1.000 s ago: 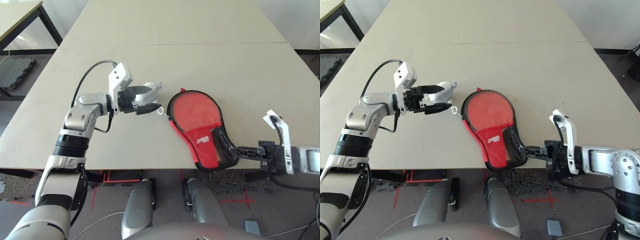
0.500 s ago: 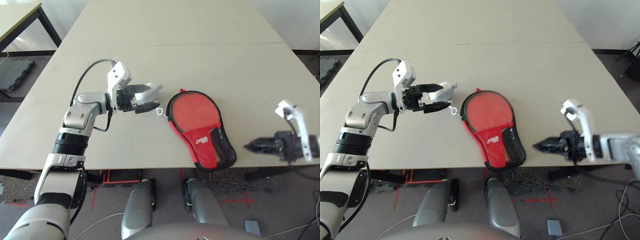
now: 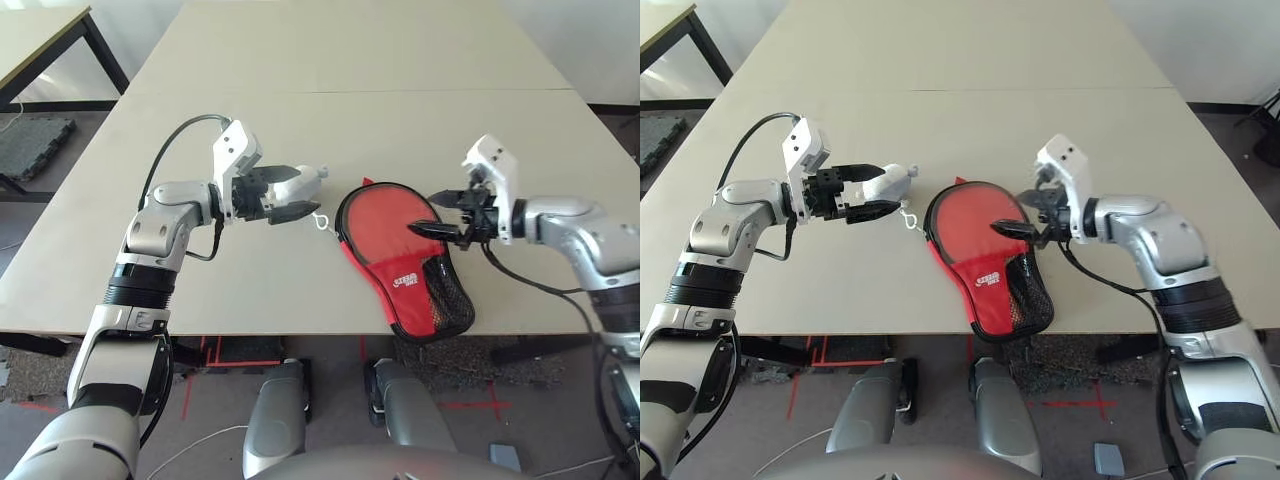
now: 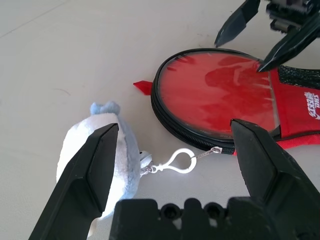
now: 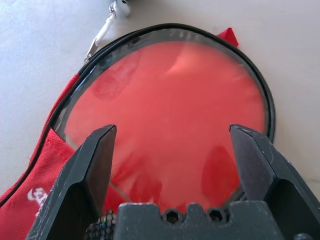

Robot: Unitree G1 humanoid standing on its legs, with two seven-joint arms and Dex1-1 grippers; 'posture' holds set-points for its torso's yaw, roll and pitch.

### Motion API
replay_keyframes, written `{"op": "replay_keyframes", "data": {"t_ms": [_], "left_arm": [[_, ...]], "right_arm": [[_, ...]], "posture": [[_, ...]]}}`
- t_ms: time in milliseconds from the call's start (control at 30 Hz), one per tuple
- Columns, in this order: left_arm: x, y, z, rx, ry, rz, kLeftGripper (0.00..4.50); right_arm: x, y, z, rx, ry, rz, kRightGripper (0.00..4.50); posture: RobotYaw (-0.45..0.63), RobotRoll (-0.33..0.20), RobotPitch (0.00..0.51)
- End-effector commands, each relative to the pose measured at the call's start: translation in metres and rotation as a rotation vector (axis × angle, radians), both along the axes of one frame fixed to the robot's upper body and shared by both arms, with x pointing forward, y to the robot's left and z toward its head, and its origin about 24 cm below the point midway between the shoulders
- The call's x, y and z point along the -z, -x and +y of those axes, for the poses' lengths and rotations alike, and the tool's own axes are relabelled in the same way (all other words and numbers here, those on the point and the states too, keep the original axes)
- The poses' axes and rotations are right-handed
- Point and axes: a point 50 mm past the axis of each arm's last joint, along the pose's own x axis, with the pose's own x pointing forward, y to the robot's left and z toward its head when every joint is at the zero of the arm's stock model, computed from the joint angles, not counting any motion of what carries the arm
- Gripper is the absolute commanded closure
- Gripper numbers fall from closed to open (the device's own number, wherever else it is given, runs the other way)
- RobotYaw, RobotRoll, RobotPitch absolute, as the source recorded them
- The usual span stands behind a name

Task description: Store the ping-pong paddle in its case and zip it.

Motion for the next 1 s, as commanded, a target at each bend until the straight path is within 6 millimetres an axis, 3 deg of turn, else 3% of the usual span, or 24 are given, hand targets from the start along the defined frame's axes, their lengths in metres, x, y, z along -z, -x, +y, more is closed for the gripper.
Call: {"op": "replay_keyframes", "data": {"t_ms": [33, 433, 700, 900, 1000], "left_arm": [[0.000, -0.003, 0.003, -0.025, -0.021, 0.003, 0.00], [-0.005, -0.019, 0.006, -0.148, -0.099, -0.055, 0.00], [0.006, -0.033, 0.003, -0.199, -0.211, -0.036, 0.00], [0.022, -0.041, -0.011, -0.185, -0.309, -0.030, 0.00], [0.025, -0.046, -0.015, -0.206, -0.344, -0.050, 0.44]], "right_arm": [[0.008, -0.005, 0.001, 0.002, 0.027, 0.000, 0.02], [0.037, -0.009, 0.003, -0.007, 0.061, 0.113, 0.02], [0.038, -0.011, 0.010, -0.029, 0.057, 0.117, 0.02], [0.035, -0.012, 0.011, -0.026, 0.045, 0.113, 0.02], [0.034, -0.013, 0.011, -0.024, 0.042, 0.111, 0.00]], "posture": [[0.05, 0.000, 0.125], [0.06, 0.000, 0.140], [0.06, 0.000, 0.145], [0.06, 0.000, 0.151], [0.06, 0.000, 0.154]]}}
